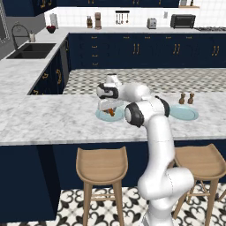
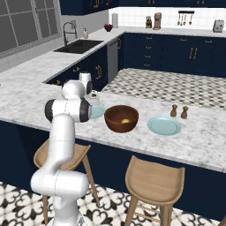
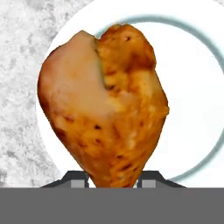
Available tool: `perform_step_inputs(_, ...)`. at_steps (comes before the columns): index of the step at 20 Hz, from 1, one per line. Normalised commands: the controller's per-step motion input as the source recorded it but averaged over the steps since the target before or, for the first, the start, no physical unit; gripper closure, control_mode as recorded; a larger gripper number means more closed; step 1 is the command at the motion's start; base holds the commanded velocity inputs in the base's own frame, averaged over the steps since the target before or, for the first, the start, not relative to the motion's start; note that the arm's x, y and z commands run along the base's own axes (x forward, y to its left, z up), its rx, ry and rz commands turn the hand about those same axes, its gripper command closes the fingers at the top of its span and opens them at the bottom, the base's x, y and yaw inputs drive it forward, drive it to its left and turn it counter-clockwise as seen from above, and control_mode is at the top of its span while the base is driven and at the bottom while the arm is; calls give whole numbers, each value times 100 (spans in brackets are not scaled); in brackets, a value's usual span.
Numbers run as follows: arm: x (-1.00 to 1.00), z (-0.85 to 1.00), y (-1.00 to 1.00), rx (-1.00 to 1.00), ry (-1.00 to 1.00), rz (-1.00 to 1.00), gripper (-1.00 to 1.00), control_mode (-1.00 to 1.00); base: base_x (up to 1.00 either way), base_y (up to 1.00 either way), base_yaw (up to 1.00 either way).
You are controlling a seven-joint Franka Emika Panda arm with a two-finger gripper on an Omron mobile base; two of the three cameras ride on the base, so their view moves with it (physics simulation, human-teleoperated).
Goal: Pick the chicken drumstick and lemon from their plates and place them in the bowl. Then put the bowl in the fridge.
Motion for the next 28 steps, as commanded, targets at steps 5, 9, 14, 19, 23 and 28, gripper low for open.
perform_step_inputs(5, -92, 100, -39, 0, -11, -5, 100, -100, 0, 0, 0)
perform_step_inputs(9, -44, 57, -79, 0, -2, -10, 100, -100, 0, 0, 0)
perform_step_inputs(14, -10, 4, -100, 0, 1, -9, 100, -100, 0, 0, 0)
perform_step_inputs(19, 44, -11, -100, 0, 2, -5, 100, -100, 0, 0, 0)
perform_step_inputs(23, 36, -30, -94, 0, 4, -2, 100, -100, 0, 0, 0)
perform_step_inputs(28, 24, -36, -59, 3, 0, 0, 100, -100, 0, 0, 0)
